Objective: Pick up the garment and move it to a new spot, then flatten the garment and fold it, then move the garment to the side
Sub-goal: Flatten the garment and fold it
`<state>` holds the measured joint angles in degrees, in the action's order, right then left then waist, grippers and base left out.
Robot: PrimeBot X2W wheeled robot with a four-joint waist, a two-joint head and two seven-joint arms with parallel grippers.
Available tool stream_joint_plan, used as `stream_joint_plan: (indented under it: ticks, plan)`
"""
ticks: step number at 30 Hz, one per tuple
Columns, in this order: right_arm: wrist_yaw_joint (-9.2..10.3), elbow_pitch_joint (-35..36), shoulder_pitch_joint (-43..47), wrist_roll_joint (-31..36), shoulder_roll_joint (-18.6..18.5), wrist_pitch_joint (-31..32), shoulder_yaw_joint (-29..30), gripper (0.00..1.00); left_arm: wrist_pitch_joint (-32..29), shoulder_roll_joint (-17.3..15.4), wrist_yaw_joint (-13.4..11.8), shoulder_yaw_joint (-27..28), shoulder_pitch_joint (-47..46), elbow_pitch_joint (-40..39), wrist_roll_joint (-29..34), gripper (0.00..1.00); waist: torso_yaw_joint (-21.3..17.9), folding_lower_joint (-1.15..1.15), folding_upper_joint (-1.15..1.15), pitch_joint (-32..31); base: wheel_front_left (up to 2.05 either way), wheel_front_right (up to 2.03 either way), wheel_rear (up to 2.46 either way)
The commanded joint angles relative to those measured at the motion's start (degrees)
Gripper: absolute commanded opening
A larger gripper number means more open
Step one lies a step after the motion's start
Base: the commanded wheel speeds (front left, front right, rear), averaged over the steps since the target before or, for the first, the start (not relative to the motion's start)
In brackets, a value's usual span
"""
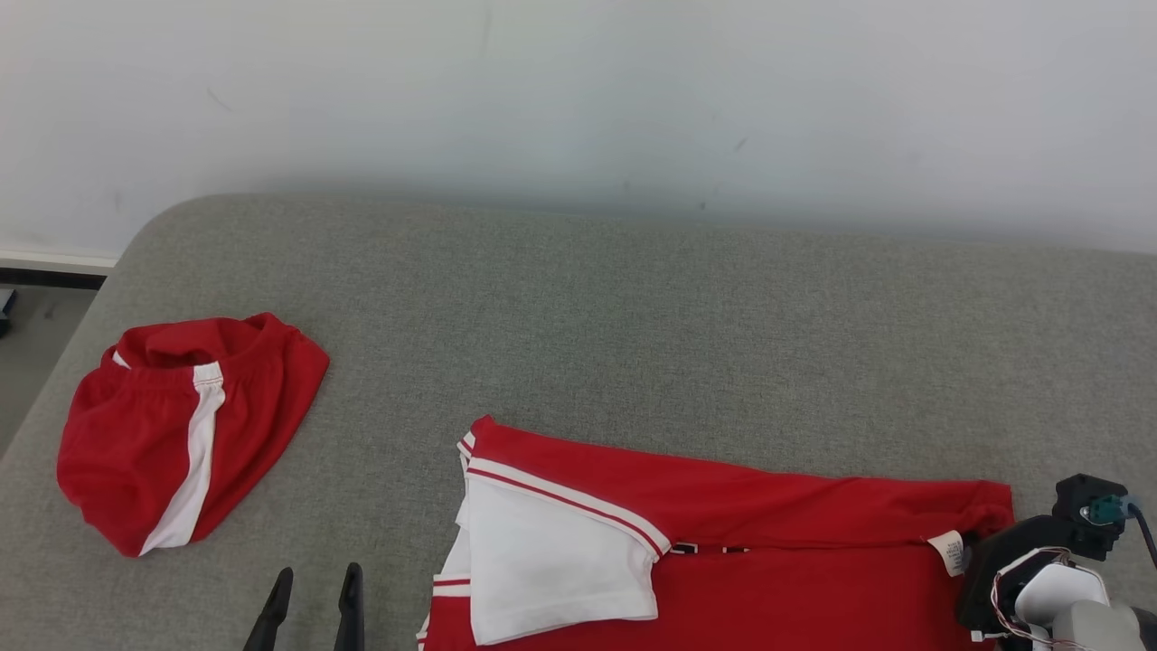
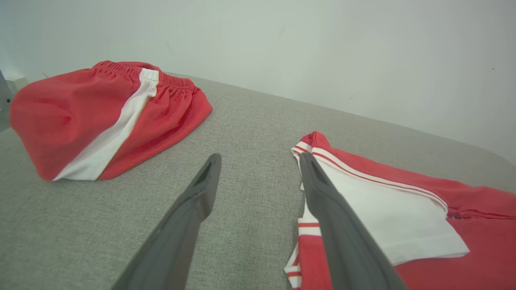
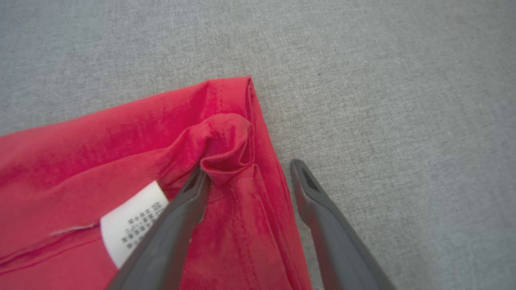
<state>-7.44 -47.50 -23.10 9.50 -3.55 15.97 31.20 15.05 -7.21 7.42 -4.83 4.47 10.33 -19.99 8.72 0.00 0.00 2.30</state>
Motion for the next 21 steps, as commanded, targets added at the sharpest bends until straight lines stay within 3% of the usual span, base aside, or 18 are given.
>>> stream_joint_plan:
  ticks: [1,3,8,16,21]
  plan:
    - [-0.14,-2.85,1.86,-0.58,1.26,1.86,-0.88,1.00,0.15,-0.29,0.04,-0.02,-0.66,0.12,-0.23,1.00,0.04,0.00,0.00,-0.02,0.00,0.00,0.00]
    - [-0.17,-3.26,2.10,-0.75,1.44,2.07,-1.68,0.02,0.15,-0.30,0.04,0.10,-0.56,0.15,-0.43,1.00,-0.01,0.00,0.00,-0.11,0.00,0.00,0.00]
    - [-0.08,-0.69,2.70,0.29,0.86,0.63,-0.02,0.00,0.15,0.12,0.05,0.41,-0.43,0.17,-0.40,1.00,-0.63,0.00,0.00,-0.29,0.00,0.00,0.00]
    - [0.03,9.15,1.46,2.85,-0.56,-2.40,9.15,0.00,0.15,0.44,0.05,0.41,-0.33,0.07,-0.51,1.00,-2.36,0.00,0.00,-0.06,0.00,0.00,0.00]
    - [0.02,14.56,0.53,3.30,-3.39,-2.29,13.32,0.00,0.15,0.55,0.05,1.38,-0.49,-0.12,-0.52,1.00,-3.39,0.00,0.00,-0.02,0.00,0.00,0.00]
